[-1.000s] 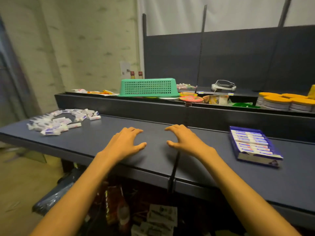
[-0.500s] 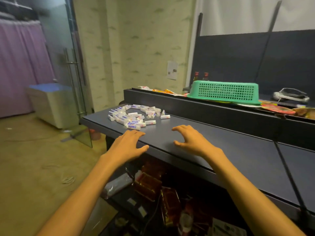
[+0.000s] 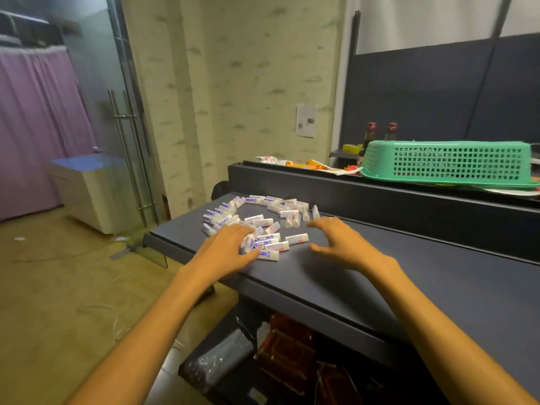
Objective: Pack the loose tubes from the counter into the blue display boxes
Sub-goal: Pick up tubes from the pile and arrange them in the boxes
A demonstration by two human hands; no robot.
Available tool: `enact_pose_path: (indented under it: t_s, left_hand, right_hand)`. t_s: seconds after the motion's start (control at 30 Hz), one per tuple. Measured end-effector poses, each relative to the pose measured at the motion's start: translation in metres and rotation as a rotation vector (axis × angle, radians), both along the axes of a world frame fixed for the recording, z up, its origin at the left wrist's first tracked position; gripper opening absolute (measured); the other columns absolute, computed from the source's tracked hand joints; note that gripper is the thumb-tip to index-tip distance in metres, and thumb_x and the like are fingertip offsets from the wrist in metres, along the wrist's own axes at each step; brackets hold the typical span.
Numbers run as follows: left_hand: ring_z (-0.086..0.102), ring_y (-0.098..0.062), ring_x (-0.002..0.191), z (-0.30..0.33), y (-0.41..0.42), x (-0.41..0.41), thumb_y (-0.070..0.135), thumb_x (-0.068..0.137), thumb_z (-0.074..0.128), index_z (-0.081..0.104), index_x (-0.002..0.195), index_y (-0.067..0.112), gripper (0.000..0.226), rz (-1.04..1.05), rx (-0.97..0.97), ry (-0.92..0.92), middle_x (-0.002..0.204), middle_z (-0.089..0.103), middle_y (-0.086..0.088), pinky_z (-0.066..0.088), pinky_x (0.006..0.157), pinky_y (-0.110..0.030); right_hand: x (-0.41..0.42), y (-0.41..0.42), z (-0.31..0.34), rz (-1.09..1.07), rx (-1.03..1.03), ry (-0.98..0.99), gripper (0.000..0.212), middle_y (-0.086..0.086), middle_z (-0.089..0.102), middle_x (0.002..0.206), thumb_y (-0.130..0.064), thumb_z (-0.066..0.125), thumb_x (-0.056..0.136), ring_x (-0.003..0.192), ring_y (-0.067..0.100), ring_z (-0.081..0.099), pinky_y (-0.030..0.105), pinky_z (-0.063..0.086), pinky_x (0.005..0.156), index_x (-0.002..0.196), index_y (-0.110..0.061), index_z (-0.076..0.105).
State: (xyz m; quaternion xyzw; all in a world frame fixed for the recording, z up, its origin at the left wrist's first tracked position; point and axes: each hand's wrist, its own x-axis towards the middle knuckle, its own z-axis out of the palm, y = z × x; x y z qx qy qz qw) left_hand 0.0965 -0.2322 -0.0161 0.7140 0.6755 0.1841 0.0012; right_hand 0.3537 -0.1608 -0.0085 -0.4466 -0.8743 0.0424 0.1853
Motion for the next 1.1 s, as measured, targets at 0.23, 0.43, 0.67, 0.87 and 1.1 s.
enact_pose_path:
  t_s: [0.23,0.43,0.67,0.87,1.1]
  left_hand:
    - [0.056,-0.017,0.114,0.007,0.070,-0.007,0.036,0.090,0.063,0.057,0.130,0.028,0.041,-0.104,-0.069,-0.059,0.129,0.060,0.003,0.048,0.098,-0.035]
    - [0.063,-0.010,0.089,0.010,0.112,-0.012,0.030,0.085,0.069,0.072,0.102,0.029,0.017,-0.261,-0.200,0.043,0.105,0.069,0.007,0.055,0.084,-0.033]
    - [0.066,-0.014,0.091,0.011,0.137,-0.018,0.028,0.082,0.071,0.072,0.106,0.028,0.024,-0.463,-0.252,0.090,0.104,0.071,0.007,0.055,0.087,-0.038]
    - [0.062,-0.008,0.084,0.008,0.141,-0.028,0.031,0.084,0.072,0.067,0.115,0.025,0.033,-0.666,-0.134,-0.131,0.104,0.068,0.007,0.051,0.078,-0.021]
    - [0.062,-0.007,0.082,0.017,0.140,-0.049,0.009,0.079,0.075,0.067,0.095,0.028,0.027,-0.772,-0.030,-0.399,0.095,0.066,0.008,0.050,0.069,-0.015]
  right_hand:
    - [-0.016,0.030,0.008,-0.052,-0.025,0.015,0.050,-0.004,0.047,0.144,-0.039,0.059,0.093,0.126,0.015,0.044,0.034,0.039,0.103,0.139,-0.028,0.045]
    - [-0.023,0.046,0.013,-0.150,-0.042,0.048,0.045,-0.003,0.052,0.139,-0.034,0.059,0.093,0.121,0.013,0.049,0.032,0.042,0.100,0.137,-0.026,0.048]
    - [-0.035,0.045,0.008,-0.316,-0.043,0.118,0.040,-0.005,0.057,0.132,-0.036,0.060,0.092,0.113,0.011,0.054,0.030,0.047,0.094,0.130,-0.027,0.054]
    - [-0.050,0.026,-0.002,-0.463,-0.045,0.154,0.036,-0.006,0.059,0.126,-0.034,0.062,0.091,0.107,0.010,0.056,0.033,0.050,0.091,0.125,-0.027,0.056]
    - [-0.062,0.013,-0.007,-0.533,-0.064,0.103,0.035,-0.004,0.061,0.124,-0.028,0.063,0.092,0.101,0.010,0.056,0.027,0.049,0.086,0.126,-0.025,0.057]
